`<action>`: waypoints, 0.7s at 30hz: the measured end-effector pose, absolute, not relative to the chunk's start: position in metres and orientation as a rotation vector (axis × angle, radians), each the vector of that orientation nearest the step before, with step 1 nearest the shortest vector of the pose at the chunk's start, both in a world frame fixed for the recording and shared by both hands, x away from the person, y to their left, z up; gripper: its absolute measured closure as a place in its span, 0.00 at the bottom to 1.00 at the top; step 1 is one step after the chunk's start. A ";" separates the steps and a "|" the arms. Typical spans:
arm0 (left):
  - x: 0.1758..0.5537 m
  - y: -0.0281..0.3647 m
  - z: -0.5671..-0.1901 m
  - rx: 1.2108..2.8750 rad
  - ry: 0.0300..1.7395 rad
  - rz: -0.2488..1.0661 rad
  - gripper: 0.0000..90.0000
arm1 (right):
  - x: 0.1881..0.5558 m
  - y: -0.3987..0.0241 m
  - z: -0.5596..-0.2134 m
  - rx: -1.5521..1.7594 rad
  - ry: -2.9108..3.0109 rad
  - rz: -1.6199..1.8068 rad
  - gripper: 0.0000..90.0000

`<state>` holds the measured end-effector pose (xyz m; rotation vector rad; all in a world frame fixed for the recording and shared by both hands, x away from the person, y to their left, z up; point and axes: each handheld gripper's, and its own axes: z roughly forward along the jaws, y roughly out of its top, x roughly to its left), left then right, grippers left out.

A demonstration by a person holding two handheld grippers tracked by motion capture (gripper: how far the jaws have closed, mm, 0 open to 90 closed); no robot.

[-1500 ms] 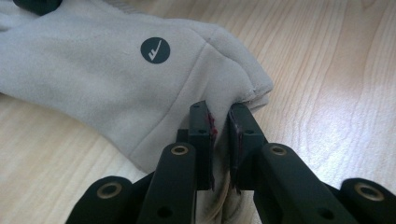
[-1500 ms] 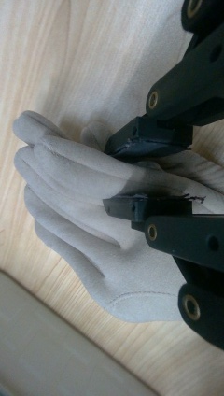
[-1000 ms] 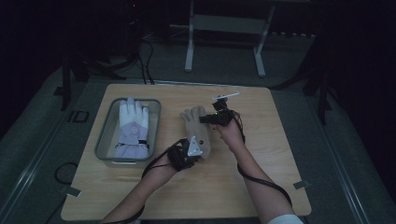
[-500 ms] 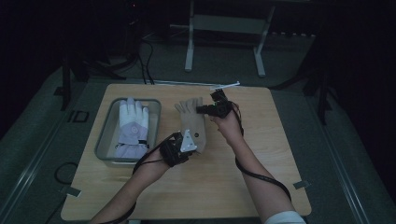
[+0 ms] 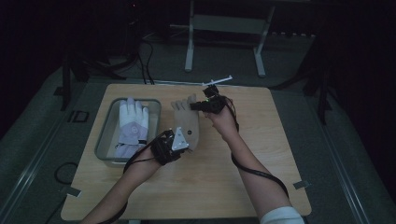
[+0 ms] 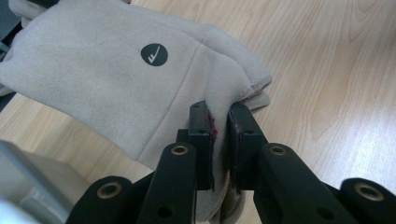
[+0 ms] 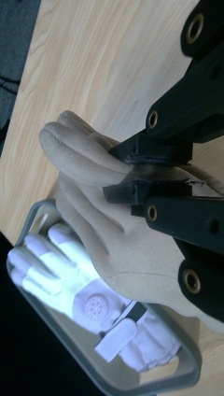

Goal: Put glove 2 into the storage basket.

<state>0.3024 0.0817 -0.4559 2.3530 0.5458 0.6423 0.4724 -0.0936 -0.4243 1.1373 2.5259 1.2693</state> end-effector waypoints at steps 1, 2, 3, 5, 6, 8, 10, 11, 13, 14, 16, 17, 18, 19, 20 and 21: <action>0.302 0.084 -0.454 2.351 0.551 0.643 0.91 | 0.472 -0.091 -0.422 1.132 2.521 1.272 0.92; 0.301 0.086 -0.452 2.352 0.554 0.651 0.91 | 0.473 -0.088 -0.420 1.128 2.524 1.276 0.92; 0.301 0.088 -0.450 2.351 0.556 0.666 0.91 | 0.473 -0.086 -0.418 1.123 2.525 1.287 0.92; 0.299 0.093 -0.446 2.351 0.565 0.686 0.91 | 0.474 -0.079 -0.414 1.113 2.524 1.298 0.92; 0.298 0.096 -0.445 2.353 0.566 0.699 0.91 | 0.474 -0.075 -0.412 1.105 2.523 1.305 0.92; 0.296 0.103 -0.443 2.353 0.581 0.712 0.91 | 0.474 -0.067 -0.409 1.088 2.533 1.305 0.92; 0.294 0.111 -0.443 2.352 0.597 0.724 0.91 | 0.475 -0.057 -0.407 1.072 2.543 1.311 0.92; 0.293 0.115 -0.443 2.351 0.609 0.731 0.91 | 0.475 -0.052 -0.407 1.060 2.548 1.307 0.92; 0.290 0.124 -0.443 2.353 0.629 0.745 0.91 | 0.474 -0.041 -0.406 1.046 2.558 1.306 0.92; 0.288 0.129 -0.444 2.349 0.640 0.752 0.91 | 0.474 -0.036 -0.406 1.036 2.559 1.305 0.92; 0.284 0.138 -0.444 2.343 0.661 0.759 0.91 | 0.473 -0.025 -0.405 1.014 2.577 1.305 0.92; 0.283 0.142 -0.444 2.341 0.671 0.766 0.91 | 0.472 -0.019 -0.404 1.004 2.580 1.300 0.92; 0.281 0.147 -0.444 2.342 0.679 0.765 0.91 | 0.472 -0.013 -0.404 0.985 2.586 1.295 0.92; 0.279 0.151 -0.444 2.338 0.691 0.777 0.91 | 0.471 -0.007 -0.403 0.973 2.597 1.296 0.92; 0.278 0.155 -0.443 2.336 0.700 0.780 0.91 | 0.471 -0.001 -0.402 0.960 2.599 1.295 0.92; 0.276 0.160 -0.443 2.336 0.709 0.781 0.91 | 0.470 0.005 -0.401 0.952 2.606 1.296 0.92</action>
